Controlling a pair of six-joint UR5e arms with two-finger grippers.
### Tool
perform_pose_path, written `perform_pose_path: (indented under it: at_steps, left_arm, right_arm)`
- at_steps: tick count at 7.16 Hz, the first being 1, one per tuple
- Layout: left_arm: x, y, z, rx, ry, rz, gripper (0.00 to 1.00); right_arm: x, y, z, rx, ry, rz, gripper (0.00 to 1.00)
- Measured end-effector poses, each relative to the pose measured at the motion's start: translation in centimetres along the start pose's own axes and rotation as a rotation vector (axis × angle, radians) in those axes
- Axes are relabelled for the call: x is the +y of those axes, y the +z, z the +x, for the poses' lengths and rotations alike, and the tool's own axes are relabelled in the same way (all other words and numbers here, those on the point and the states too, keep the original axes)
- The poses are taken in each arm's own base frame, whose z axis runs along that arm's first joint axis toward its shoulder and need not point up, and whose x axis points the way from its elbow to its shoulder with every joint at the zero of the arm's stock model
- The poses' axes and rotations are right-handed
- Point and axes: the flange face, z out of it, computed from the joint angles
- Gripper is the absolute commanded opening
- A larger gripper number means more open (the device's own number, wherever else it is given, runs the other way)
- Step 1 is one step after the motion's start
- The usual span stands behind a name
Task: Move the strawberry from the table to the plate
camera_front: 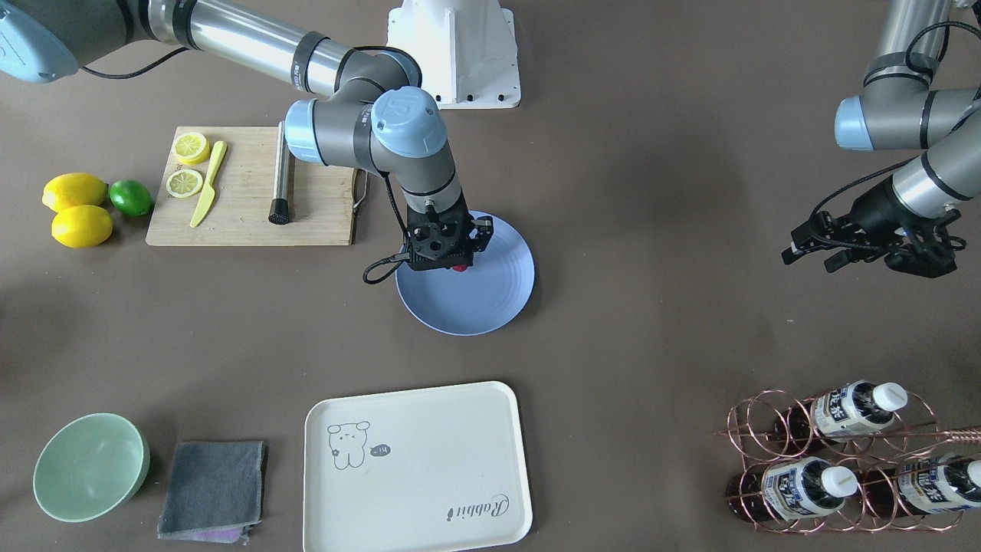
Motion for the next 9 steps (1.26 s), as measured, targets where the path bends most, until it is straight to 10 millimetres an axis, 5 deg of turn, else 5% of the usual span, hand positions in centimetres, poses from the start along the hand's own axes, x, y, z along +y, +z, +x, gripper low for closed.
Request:
perform_pose_path:
  at_steps: [3,5,7,9]
  left_arm:
    - [0.7,-0.1,-0.5,-0.002,-0.012,-0.006,0.88]
    - [0.4,-0.9,-1.0,-0.005,-0.021,0.008,0.88]
    - [-0.2,-3.0,-3.5,-0.041,-0.001,0.032,0.88]
    - [-1.8,-7.8,-8.8,-0.127,0.087,0.041,0.89]
  right_arm:
    - [-0.8,-1.5,-0.1,-0.022,0.000,0.005,1.00]
    - [-5.2,-5.8,3.7,-0.055,0.025,-0.009,1.00]
    - [-10.5,-10.8,15.4,-0.036,-0.028,-0.018,1.00]
    - [-12.7,-15.0,29.5,0.060,-0.156,-0.031,1.00]
